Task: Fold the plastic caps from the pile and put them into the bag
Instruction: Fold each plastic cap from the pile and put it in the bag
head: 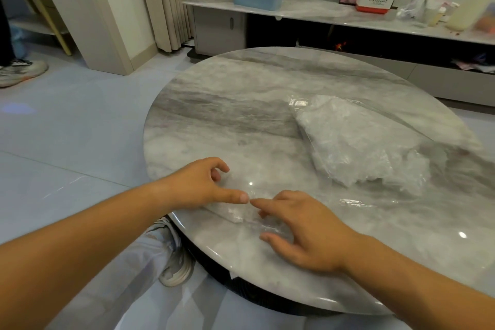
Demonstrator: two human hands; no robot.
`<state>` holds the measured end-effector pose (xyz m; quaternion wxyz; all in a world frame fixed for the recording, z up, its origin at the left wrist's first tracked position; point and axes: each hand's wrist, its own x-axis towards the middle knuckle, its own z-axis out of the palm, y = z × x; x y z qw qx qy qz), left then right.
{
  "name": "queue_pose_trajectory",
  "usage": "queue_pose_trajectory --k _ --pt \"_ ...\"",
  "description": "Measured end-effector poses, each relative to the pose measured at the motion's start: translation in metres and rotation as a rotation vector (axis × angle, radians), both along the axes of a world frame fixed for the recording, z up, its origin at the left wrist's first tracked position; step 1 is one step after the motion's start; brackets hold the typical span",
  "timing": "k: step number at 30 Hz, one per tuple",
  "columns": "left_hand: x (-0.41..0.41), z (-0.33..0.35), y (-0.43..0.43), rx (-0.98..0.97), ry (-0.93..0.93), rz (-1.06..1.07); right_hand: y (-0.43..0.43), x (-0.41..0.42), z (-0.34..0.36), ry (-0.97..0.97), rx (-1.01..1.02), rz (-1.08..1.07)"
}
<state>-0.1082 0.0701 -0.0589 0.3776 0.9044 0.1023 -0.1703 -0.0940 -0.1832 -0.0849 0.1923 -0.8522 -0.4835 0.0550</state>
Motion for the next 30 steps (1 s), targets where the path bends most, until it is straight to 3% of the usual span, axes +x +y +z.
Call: queue_pose_trajectory --k 7,10,21,26,30 --pt "-0.006 -0.005 -0.027 0.330 -0.057 -0.055 -0.002 -0.014 -0.003 -0.048 -0.128 -0.018" --pt "-0.002 -0.009 -0.022 0.359 -0.061 -0.034 -0.008 -0.018 -0.005 -0.029 -0.129 -0.029" --pt "-0.002 -0.012 -0.028 -0.310 -0.027 0.181 -0.011 -0.025 -0.010 -0.030 -0.142 -0.058" --pt "-0.007 -0.016 -0.041 -0.227 -0.293 0.086 -0.015 -0.027 -0.012 -0.027 -0.130 -0.099" --pt "-0.009 -0.018 -0.049 -0.217 -0.328 0.069 -0.019 -0.030 -0.014 -0.034 -0.138 -0.121"
